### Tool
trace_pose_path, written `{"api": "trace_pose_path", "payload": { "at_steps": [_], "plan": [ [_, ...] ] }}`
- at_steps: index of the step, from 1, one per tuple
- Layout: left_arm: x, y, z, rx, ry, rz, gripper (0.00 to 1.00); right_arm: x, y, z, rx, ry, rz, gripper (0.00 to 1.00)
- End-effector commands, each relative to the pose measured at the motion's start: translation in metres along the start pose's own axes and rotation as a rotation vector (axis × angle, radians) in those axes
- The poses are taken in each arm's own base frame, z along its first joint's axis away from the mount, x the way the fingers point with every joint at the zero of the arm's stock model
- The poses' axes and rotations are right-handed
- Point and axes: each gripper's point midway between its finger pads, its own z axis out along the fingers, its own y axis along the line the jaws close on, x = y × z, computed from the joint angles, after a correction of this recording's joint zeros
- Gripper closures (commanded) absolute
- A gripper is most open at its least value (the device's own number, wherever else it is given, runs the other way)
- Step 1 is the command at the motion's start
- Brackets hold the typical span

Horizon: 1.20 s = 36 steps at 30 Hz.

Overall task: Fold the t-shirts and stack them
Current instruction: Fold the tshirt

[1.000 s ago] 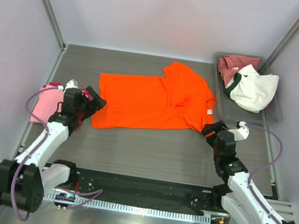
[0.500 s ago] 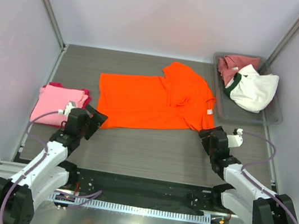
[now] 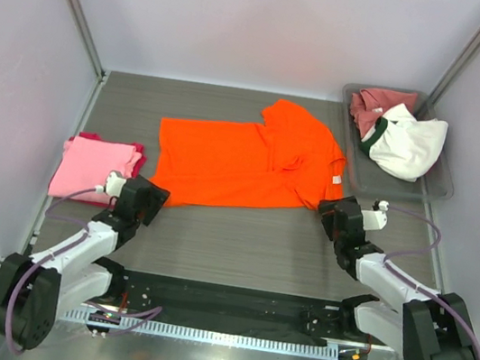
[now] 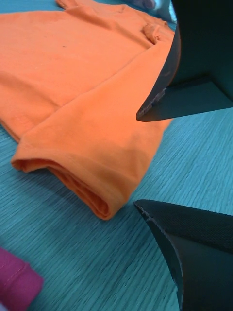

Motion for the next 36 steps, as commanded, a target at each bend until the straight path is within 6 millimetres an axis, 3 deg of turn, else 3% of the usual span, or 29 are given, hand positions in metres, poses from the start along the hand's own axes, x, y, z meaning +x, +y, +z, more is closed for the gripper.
{"api": "trace_pose_path", "payload": {
  "at_steps": [1,5,13,14,16,18,19,29,33,36],
  "plan": [
    [-0.018,-0.01,0.004,0.023,-0.101,-0.034,0.36,-0.019,0.027,0.001,-0.065,-0.078,0.015,0.37],
    [-0.017,-0.006,0.01,0.001,-0.112,-0.037,0.48,-0.018,0.025,0.002,-0.063,-0.082,0.02,0.38],
    [-0.007,0.002,0.027,-0.058,-0.087,-0.036,0.62,-0.017,0.022,0.004,-0.059,-0.083,0.018,0.42],
    [-0.007,0.003,0.029,-0.063,-0.092,-0.035,0.7,-0.017,0.022,0.004,-0.058,-0.086,0.017,0.42],
    [-0.008,0.001,0.032,-0.062,-0.097,-0.027,0.78,-0.017,0.021,0.005,-0.053,-0.088,0.015,0.42],
    [-0.009,-0.007,0.033,-0.036,-0.095,0.008,0.97,-0.016,0.02,0.005,-0.047,-0.086,0.016,0.43],
    [-0.008,-0.006,0.033,-0.045,-0.091,0.017,1.0,-0.015,0.016,0.006,-0.029,-0.086,0.009,0.43],
    [-0.038,-0.007,0.009,-0.054,-0.203,0.042,1.0,-0.008,0.02,0.001,-0.03,-0.069,0.036,0.43],
    [-0.043,-0.007,0.001,-0.051,-0.219,0.053,1.0,0.001,0.016,0.009,-0.013,-0.048,0.037,0.38],
    [-0.048,-0.003,-0.003,-0.062,-0.231,0.058,1.0,-0.003,0.017,0.014,0.008,-0.077,0.031,0.39]
  ]
}}
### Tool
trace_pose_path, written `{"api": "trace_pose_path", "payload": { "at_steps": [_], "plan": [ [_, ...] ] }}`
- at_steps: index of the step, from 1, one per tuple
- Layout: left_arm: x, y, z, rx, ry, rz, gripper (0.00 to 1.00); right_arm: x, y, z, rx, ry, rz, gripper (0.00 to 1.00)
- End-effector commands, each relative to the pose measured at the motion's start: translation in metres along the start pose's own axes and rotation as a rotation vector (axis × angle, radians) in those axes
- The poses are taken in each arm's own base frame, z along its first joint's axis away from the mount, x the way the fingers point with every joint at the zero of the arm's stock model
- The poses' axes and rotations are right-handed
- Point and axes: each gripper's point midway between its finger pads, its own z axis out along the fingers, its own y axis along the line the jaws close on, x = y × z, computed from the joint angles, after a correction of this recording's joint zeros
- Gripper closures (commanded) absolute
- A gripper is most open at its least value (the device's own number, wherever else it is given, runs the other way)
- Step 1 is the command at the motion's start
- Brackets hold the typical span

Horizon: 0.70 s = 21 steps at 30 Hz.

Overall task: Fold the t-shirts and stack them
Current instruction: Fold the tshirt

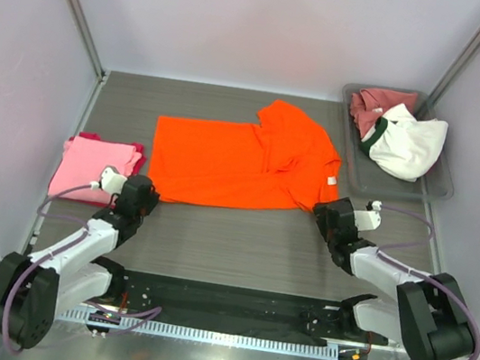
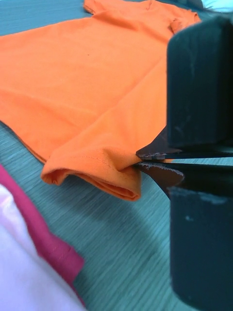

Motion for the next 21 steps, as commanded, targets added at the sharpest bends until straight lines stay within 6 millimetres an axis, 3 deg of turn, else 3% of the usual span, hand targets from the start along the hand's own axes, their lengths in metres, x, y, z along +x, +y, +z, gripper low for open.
{"api": "trace_pose_path", "payload": {
  "at_steps": [1,7,8,10,11,14,19,21],
  "plan": [
    [-0.019,0.006,-0.003,-0.042,-0.068,0.026,1.0,-0.018,0.018,0.008,-0.006,-0.095,0.037,0.39],
    [-0.031,0.017,-0.001,-0.053,-0.051,-0.009,1.0,-0.034,0.012,0.01,0.041,-0.18,0.025,0.52],
    [-0.035,0.021,0.001,-0.064,-0.056,-0.013,1.0,-0.037,0.012,0.009,0.04,-0.191,0.027,0.61],
    [-0.036,0.023,0.001,-0.065,-0.045,-0.014,1.0,-0.04,0.008,0.008,0.057,-0.205,0.019,0.71],
    [-0.037,0.023,0.001,-0.067,-0.047,-0.016,1.0,-0.046,0.009,0.006,0.055,-0.228,0.026,0.83],
    [-0.04,0.025,0.001,-0.072,-0.046,-0.007,1.0,-0.058,0.007,-0.001,0.061,-0.263,0.018,0.99],
    [-0.043,0.027,0.003,-0.078,-0.047,0.005,1.0,-0.078,0.0,-0.016,0.086,-0.333,-0.012,0.99],
    [-0.043,0.027,0.003,-0.079,-0.041,0.012,1.0,-0.089,0.002,-0.022,0.101,-0.365,-0.039,0.93]
  ]
}}
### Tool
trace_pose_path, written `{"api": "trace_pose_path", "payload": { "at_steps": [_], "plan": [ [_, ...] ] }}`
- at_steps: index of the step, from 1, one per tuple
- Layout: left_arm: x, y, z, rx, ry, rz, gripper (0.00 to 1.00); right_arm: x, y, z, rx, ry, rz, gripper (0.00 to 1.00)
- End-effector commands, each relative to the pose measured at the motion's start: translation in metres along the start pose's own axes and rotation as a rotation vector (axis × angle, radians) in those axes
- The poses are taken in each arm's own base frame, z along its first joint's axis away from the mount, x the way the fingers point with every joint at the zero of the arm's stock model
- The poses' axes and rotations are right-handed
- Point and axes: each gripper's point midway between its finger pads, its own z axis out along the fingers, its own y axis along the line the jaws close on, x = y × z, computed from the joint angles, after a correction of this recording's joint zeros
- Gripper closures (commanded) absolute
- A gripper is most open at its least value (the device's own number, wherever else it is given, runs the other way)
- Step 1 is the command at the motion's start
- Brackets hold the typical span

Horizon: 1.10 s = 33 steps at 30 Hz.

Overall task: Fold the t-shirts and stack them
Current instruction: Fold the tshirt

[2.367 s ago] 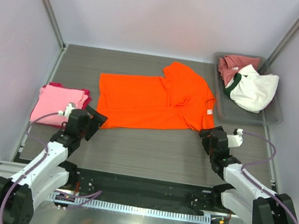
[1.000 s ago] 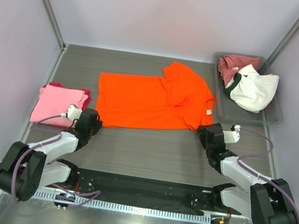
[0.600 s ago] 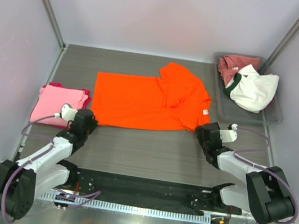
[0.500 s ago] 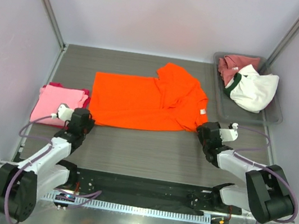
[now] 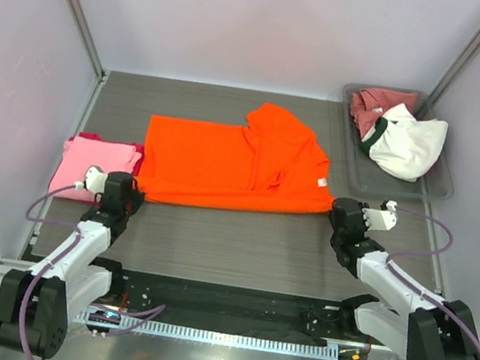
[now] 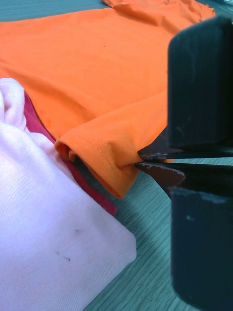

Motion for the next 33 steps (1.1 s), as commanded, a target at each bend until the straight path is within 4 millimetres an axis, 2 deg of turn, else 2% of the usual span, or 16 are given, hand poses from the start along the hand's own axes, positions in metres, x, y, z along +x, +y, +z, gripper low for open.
{"api": "trace_pose_path", "payload": {
  "at_steps": [1,2,3,5,6,9,14,15,17,18,19,22,24,26,33],
  "plan": [
    [-0.008,-0.003,0.0,-0.002,-0.019,0.027,1.0,-0.039,-0.01,-0.005,0.079,-0.147,-0.067,0.87],
    [-0.007,-0.003,0.0,0.002,-0.01,0.031,1.0,-0.04,-0.011,-0.007,0.085,-0.143,-0.077,0.69],
    [-0.006,-0.003,0.0,0.004,-0.006,0.034,1.0,-0.038,-0.013,-0.008,0.086,-0.131,-0.083,0.6],
    [-0.004,-0.004,0.0,0.015,0.002,0.04,1.0,-0.032,-0.012,-0.012,0.06,-0.094,-0.08,0.52],
    [-0.003,-0.004,0.0,0.016,0.005,0.04,1.0,-0.029,-0.015,-0.013,0.056,-0.079,-0.081,0.5],
    [-0.002,-0.003,0.002,0.013,0.01,0.046,1.0,-0.016,-0.007,-0.019,-0.003,-0.01,-0.103,0.44],
    [0.0,0.0,0.005,-0.002,0.013,0.055,1.0,0.013,-0.009,-0.029,-0.025,0.102,-0.083,0.43],
    [-0.001,-0.001,0.005,-0.001,0.013,0.053,1.0,0.023,-0.013,-0.031,-0.028,0.142,-0.074,0.44],
    [-0.002,-0.001,0.005,-0.003,0.009,0.058,1.0,0.036,-0.008,-0.035,-0.055,0.179,-0.03,0.46],
    [-0.002,-0.001,0.004,-0.004,0.007,0.058,1.0,0.044,-0.013,-0.034,-0.04,0.198,-0.037,0.46],
    [-0.003,-0.002,0.004,-0.002,0.005,0.057,1.0,0.05,-0.009,-0.036,-0.056,0.21,-0.033,0.46],
    [-0.004,-0.002,0.003,-0.002,0.001,0.06,1.0,0.067,-0.012,-0.035,-0.025,0.245,-0.045,0.48],
    [-0.004,-0.001,0.002,-0.002,0.001,0.06,1.0,0.072,-0.001,-0.034,-0.049,0.25,-0.021,0.49],
    [-0.005,-0.002,0.001,0.0,0.0,0.059,1.0,0.078,-0.002,-0.034,-0.041,0.253,-0.021,0.49],
    [-0.004,-0.001,0.001,0.0,0.002,0.064,1.0,0.081,-0.002,-0.026,-0.017,0.223,0.0,0.51]
  ]
}}
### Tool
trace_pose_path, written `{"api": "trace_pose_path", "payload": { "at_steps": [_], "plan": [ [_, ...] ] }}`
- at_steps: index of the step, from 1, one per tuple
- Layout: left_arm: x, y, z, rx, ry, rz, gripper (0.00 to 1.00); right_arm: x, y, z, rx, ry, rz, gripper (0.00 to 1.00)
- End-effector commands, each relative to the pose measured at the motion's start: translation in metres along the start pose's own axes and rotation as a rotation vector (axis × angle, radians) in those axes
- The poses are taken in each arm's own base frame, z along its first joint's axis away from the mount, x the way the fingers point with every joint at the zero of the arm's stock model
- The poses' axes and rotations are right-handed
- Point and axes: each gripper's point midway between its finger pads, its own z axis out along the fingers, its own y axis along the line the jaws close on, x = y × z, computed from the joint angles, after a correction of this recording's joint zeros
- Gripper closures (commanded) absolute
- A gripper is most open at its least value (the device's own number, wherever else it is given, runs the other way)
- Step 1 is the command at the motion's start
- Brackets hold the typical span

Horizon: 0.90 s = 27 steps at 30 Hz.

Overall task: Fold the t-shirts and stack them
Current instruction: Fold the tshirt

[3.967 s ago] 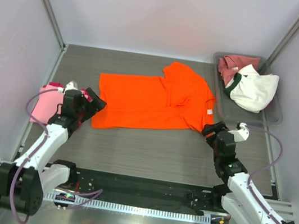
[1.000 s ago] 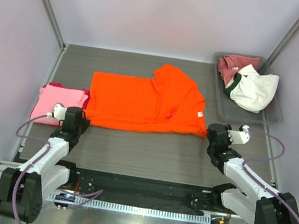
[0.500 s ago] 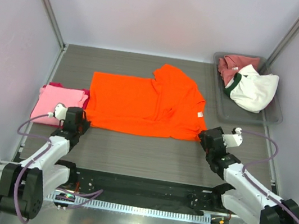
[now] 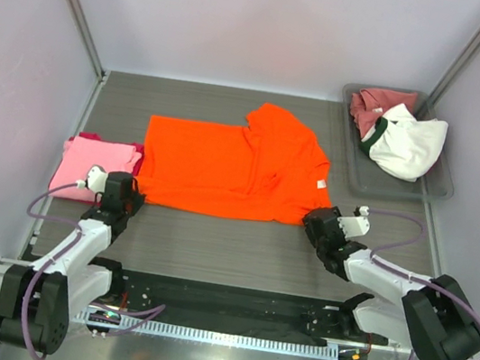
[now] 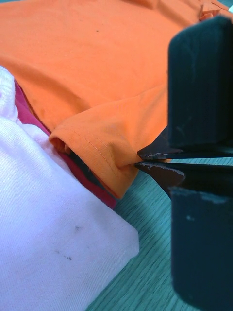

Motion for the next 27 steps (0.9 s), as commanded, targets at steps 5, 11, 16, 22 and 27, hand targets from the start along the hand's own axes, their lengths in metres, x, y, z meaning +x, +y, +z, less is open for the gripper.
{"api": "trace_pose_path", "payload": {
  "at_steps": [5,11,16,22,27],
  "plan": [
    [-0.009,-0.006,-0.001,0.008,-0.024,0.012,1.0,-0.007,0.009,0.011,0.015,-0.066,0.08,0.55],
    [-0.009,-0.004,0.0,0.0,-0.025,0.023,1.0,-0.015,0.008,0.019,0.044,-0.133,0.068,0.67],
    [-0.008,-0.005,0.001,-0.005,-0.014,0.034,1.0,-0.037,0.021,0.017,0.045,-0.204,0.03,0.99],
    [-0.027,-0.027,-0.006,-0.003,-0.028,0.097,1.0,-0.078,0.048,-0.006,0.077,-0.304,-0.08,0.99],
    [-0.065,-0.066,-0.025,-0.022,-0.059,0.17,1.0,-0.128,0.104,-0.039,0.025,-0.42,-0.112,0.99]
  ]
}}
